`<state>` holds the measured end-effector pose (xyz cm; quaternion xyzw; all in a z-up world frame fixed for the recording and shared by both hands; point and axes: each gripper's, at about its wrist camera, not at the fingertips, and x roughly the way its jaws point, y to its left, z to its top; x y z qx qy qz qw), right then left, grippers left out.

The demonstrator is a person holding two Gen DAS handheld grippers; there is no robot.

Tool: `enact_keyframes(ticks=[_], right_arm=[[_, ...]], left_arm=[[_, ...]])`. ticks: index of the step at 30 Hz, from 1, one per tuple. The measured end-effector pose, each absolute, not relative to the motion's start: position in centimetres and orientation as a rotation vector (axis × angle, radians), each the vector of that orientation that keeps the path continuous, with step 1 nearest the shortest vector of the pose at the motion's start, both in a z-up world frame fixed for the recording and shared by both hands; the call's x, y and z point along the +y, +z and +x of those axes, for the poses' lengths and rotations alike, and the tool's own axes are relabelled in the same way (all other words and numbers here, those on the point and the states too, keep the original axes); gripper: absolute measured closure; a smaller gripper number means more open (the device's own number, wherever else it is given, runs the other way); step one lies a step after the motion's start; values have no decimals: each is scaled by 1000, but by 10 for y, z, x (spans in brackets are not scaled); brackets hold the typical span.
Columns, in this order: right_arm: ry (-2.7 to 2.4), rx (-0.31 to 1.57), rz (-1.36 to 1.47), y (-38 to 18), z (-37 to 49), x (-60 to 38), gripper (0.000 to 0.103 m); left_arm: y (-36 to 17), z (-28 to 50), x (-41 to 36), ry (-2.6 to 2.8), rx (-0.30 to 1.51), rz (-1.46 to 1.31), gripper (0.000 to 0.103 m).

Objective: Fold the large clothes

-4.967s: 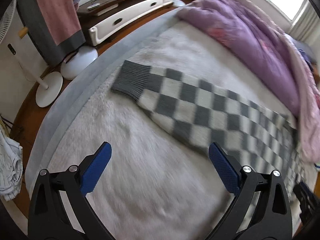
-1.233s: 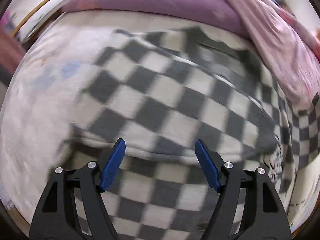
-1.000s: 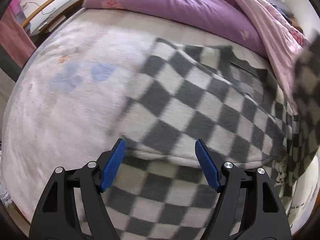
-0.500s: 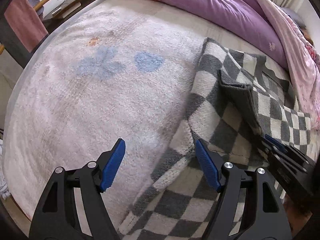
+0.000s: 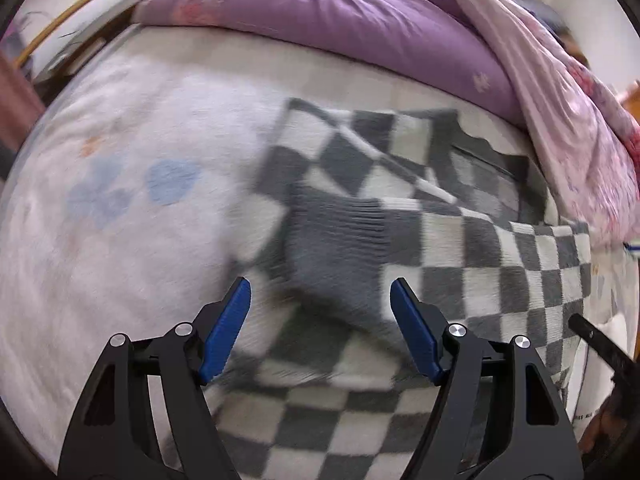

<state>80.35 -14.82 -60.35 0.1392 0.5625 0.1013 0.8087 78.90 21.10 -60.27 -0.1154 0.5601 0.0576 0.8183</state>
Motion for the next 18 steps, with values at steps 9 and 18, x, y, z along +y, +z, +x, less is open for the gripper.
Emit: enact_keyframes(ticks=[9,18], right_arm=[[134,1365,424,-668,829,-216,103],[151,1226,417,-602,860,-216,80]], left_arm=[[-659,816,204,137,1317,-184,18],[-609,839,233,114,1232,-228,17]])
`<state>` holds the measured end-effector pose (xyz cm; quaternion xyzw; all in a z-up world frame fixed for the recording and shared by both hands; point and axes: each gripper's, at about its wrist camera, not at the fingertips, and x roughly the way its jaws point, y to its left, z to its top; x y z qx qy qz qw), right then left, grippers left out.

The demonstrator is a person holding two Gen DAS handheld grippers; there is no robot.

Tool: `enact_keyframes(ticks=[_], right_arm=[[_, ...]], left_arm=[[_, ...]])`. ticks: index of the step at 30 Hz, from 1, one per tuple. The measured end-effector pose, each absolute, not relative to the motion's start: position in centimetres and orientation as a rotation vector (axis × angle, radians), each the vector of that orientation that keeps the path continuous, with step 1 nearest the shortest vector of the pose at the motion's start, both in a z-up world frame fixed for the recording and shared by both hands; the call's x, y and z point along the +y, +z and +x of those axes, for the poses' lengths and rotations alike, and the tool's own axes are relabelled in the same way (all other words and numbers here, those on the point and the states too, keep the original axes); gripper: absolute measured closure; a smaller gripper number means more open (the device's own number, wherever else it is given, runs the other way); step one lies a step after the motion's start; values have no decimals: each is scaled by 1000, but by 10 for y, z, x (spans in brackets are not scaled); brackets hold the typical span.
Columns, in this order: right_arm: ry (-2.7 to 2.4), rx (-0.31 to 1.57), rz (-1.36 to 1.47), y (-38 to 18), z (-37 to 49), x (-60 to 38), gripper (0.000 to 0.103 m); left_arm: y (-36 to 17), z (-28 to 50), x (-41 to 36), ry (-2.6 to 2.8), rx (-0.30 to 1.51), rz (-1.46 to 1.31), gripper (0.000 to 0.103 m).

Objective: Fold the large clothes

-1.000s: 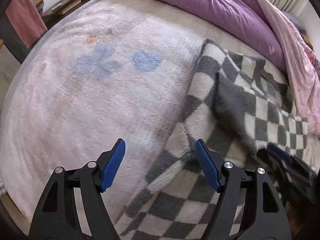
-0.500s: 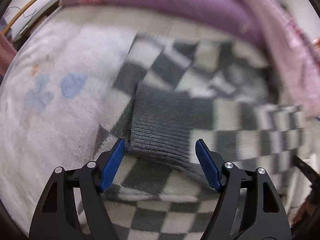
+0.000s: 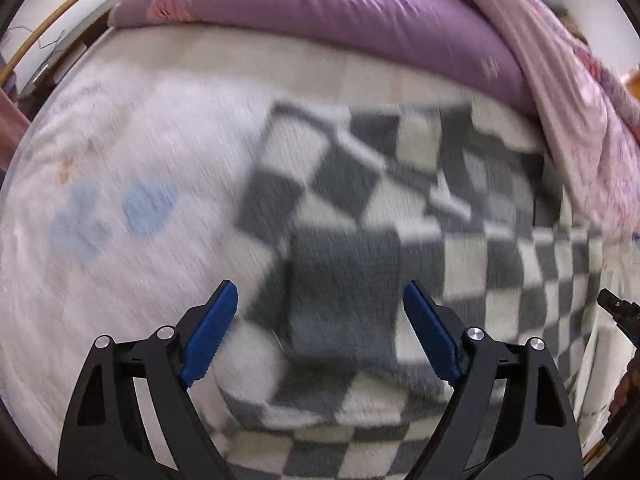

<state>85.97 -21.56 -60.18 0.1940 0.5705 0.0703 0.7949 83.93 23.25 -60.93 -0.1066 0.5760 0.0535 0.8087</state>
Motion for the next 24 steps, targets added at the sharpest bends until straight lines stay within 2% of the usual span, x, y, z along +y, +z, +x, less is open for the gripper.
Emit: enact_keyframes(ticks=[2,3,6,16,18,19,20,21,22,24], right_arm=[[99,1192,404,-599,880,-221,44],[53,1173,392,-598,891,-224,42],[7,1137,433,-600,919,-239,42],[-16,1327,402,-663,961,-240,42],[-3,1308,406,-665,959,-240,55],[28,1297,411,-664,959,-238,69],[47,1291,408,-664,956,-236,74],[54,1287,380,-661,954,-231,77],[69,1267,358,-657,951,-227,80],[82,1226,358,-648,943,-227,82]], left_arm=[[-609,858,249,148,1233,-285,17],[-611,869,259,179,1236,-303,17],[-617,899,278,241,1237,-278,17],[-665,964,286,264,1337,-260,17],[-672,971,290,261,1348,-324,18],[-674,972,296,266,1345,-374,23],[-673,973,300,246,1329,-426,34],[-672,973,302,205,1316,-459,72],[-669,972,299,172,1300,-465,77],[-656,969,287,165,1264,-353,80]])
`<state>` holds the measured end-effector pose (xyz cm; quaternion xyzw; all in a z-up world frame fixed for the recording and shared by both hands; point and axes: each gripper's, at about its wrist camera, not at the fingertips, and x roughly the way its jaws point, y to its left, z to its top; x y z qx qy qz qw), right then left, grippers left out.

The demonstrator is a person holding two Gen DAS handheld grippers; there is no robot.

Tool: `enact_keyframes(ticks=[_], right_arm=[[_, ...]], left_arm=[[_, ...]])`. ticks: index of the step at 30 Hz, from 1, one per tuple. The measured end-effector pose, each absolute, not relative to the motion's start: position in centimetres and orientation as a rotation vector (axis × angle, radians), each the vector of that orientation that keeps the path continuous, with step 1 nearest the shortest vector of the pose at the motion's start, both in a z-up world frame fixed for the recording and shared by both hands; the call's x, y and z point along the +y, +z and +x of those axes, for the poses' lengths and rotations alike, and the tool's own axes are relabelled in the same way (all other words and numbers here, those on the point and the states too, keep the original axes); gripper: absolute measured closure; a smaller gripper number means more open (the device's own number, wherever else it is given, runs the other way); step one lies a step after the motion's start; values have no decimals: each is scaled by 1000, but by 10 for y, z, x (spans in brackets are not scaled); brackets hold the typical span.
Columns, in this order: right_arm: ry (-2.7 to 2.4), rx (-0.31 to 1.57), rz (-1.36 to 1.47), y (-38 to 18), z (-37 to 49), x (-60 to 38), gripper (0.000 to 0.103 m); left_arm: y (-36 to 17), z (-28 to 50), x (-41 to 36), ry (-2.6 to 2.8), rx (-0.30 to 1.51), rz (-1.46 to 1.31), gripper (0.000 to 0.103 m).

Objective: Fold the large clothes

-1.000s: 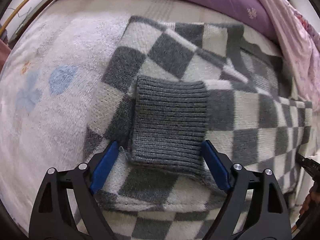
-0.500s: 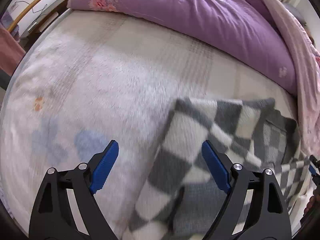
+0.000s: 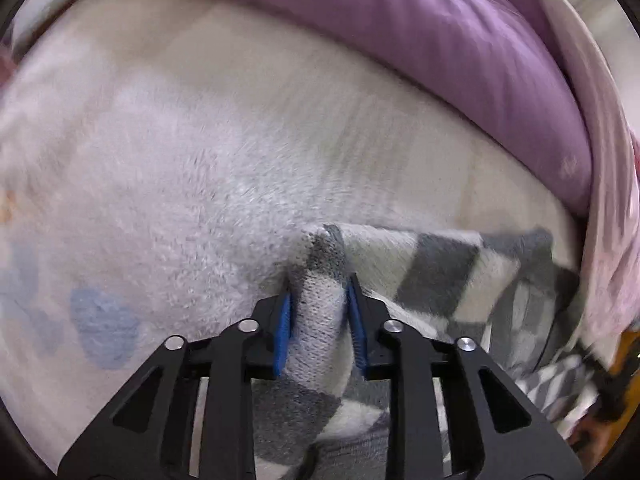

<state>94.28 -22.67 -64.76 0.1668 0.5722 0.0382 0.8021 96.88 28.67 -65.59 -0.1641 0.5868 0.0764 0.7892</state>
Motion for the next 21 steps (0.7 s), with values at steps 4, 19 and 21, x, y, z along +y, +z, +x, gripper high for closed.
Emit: enact_keyframes(ticks=[4,19,21], right_arm=[[118,1115,375,-613,912,-234,84],[201,887,378,-495,703,-249,85],[196,929,401,-500,663,-252,84]], left_arm=[[-619,945,280,128,1148,-309,81],[-517,694,261,102,993,-275,86],[-526,661,263,142,1052,-277,90]])
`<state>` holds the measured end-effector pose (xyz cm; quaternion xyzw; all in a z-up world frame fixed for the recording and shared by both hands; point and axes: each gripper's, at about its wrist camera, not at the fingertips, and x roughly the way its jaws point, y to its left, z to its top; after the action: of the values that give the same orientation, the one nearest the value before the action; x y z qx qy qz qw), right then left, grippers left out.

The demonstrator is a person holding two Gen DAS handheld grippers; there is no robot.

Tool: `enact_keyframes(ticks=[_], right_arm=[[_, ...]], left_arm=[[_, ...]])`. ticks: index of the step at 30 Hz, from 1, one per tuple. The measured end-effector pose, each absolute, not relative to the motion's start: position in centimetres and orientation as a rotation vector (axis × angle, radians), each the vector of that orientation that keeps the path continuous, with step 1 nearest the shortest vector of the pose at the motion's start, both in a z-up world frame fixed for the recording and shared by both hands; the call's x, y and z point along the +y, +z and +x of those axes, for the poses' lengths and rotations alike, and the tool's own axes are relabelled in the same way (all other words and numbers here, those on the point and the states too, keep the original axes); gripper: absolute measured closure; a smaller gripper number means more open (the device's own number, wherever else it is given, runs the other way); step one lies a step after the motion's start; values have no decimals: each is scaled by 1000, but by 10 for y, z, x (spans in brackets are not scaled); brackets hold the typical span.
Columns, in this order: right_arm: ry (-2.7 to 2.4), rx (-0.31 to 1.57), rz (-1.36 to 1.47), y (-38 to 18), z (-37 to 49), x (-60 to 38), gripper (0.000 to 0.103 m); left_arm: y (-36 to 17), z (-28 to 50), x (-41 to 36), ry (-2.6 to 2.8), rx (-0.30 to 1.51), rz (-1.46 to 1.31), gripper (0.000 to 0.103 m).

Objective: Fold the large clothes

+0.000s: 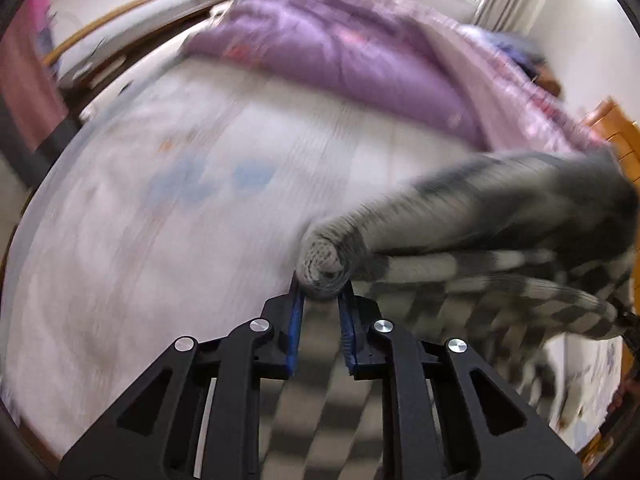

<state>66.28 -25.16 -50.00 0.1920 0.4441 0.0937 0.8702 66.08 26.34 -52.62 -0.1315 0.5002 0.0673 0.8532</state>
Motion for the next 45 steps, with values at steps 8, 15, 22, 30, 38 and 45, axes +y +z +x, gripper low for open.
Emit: enact_keyframes(ticks=[8,15,22,30,38,45], right_arm=[[78,1197,379,-572,548,-242,58],[-48,1206,751,-596,495,-273,44],[-67,1007,1186,-600,486,-282,37],[-88,883,1326,-621,515,-252,35],[-78,968,1116,-607,538,-247,88],[39,1049,883,-556,512,-274,90]], left_arm=[[-603,548,277,232,1272,-421,102],[-607,536,285,220,1185,-608,42],[-614,582,293,149,1080,-801,24],[-639,644,286,113,1199,-729,26],[-617,634,281,52,1219,-647,87],[-580,555,300,-14,1255,-673,87]])
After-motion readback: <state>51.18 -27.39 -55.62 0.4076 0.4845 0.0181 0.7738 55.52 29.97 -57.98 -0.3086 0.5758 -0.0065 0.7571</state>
